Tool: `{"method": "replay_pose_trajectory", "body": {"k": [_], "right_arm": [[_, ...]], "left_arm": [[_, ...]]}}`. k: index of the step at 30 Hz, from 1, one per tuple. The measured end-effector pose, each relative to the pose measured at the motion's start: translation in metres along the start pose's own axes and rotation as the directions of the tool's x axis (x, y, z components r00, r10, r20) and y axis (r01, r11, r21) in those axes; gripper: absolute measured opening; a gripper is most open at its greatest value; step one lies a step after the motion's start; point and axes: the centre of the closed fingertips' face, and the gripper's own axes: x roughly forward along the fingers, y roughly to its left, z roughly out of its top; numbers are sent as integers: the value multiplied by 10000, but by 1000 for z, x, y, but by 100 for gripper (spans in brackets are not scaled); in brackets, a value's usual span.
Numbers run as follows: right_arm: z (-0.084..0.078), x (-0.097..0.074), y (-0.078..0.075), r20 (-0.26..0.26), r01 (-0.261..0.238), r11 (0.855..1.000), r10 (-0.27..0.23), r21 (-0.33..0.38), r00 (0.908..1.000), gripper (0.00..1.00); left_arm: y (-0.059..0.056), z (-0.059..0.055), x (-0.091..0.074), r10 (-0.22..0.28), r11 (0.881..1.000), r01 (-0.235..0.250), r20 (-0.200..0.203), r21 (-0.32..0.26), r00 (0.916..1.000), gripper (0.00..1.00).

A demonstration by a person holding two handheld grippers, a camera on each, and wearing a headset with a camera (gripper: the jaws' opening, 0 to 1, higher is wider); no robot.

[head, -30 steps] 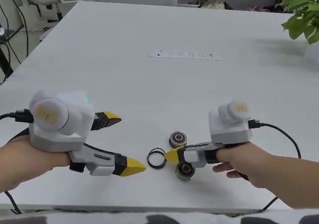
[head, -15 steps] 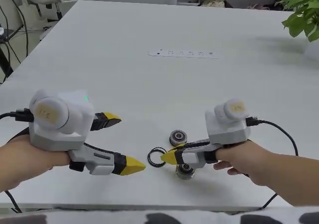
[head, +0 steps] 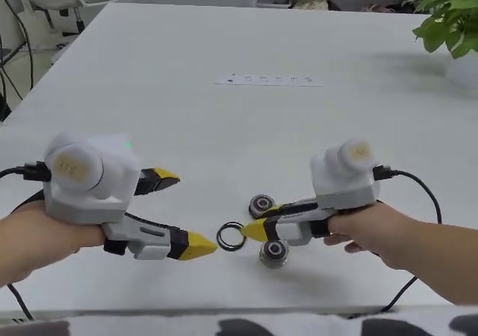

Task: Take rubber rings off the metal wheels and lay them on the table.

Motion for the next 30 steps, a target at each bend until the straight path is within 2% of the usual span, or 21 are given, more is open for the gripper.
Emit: {"method": "replay_pose_trajectory", "body": {"k": [14,30], "right_arm": [[16,-19,-10,721,352,9994,-356,63,9968,32],[19,-33,-37,955,1272,9908,-1225,-451,9879,39]], "left_arm": [[3,7,11,-170,9999,170,-5,16,9999,71],[10,12,25,-251,9996,250,-90,-130,9996,69]]}}
